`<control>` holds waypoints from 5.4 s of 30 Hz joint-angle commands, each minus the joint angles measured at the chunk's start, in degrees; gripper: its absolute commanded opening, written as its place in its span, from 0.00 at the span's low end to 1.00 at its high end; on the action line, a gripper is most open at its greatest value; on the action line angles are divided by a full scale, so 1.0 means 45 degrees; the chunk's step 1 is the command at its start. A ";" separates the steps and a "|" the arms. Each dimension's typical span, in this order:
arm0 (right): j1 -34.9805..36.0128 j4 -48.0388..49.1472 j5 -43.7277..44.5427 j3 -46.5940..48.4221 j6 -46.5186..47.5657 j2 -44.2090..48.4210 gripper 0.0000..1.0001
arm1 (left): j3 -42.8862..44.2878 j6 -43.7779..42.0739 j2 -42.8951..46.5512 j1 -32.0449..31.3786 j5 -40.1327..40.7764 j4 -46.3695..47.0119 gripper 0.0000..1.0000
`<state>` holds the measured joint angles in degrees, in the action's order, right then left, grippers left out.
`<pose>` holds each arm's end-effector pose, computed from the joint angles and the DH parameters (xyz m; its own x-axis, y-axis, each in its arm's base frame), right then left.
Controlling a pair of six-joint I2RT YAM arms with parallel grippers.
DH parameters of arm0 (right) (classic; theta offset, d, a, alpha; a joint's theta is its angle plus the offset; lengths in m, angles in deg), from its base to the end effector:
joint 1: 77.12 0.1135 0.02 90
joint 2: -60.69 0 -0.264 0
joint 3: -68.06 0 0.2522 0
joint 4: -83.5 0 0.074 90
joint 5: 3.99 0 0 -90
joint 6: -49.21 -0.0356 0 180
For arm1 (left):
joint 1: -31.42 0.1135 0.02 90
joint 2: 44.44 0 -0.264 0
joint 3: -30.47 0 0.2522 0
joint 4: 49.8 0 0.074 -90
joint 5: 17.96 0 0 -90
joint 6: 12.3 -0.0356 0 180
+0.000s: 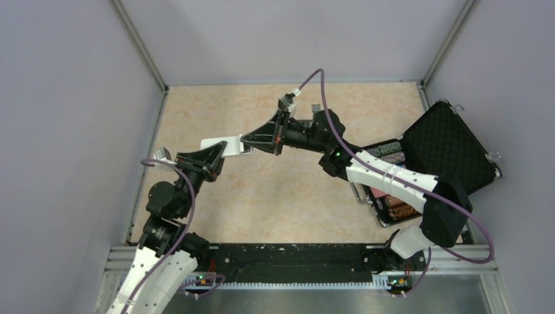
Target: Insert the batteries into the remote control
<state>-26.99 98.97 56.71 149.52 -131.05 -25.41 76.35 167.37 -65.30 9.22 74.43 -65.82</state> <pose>0.2152 0.2849 0.3762 -0.9780 0.1895 -0.0875 -0.1160 -0.1451 0.9826 0.1025 -0.0402 0.3313 -0.3385 -0.9410 0.0008 0.1468 -0.0537 -0.9877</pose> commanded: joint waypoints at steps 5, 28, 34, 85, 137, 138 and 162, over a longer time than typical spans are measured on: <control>-0.0045 0.0360 0.1102 -0.0562 0.0573 0.0945 0.00 | 0.0297 0.0089 0.0200 0.0042 -0.0136 0.0152 0.00; 0.0061 0.1443 0.0960 -0.0640 0.0466 0.0772 0.00 | 0.0275 0.0045 0.0271 0.0034 -0.0257 -0.0034 0.00; 0.0180 0.1862 0.0610 -0.0485 0.0216 0.0430 0.00 | 0.0245 0.0073 0.0131 0.0044 -0.0335 0.0023 0.00; 0.0146 -0.2068 0.1460 -0.1543 0.1118 0.1469 0.18 | 0.0243 0.0031 0.0720 0.0041 -0.0163 -0.0508 0.00; 0.0116 -0.6084 0.1426 0.0713 0.3451 0.1015 0.33 | 0.0478 -0.0049 0.0339 0.0039 -0.0290 -0.0669 0.00; 0.0113 -0.6086 0.1410 0.0689 0.3480 0.1010 0.34 | 0.0472 -0.0054 0.0322 0.0046 -0.0287 -0.0669 0.00; 0.0410 -0.5783 0.0918 0.1292 0.4181 0.0376 0.45 | 0.0670 0.0672 0.0130 0.0034 -0.0270 -0.1163 0.00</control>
<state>-26.05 70.97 62.27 152.36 -114.22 -23.23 77.05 169.16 -64.45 9.38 73.34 -74.04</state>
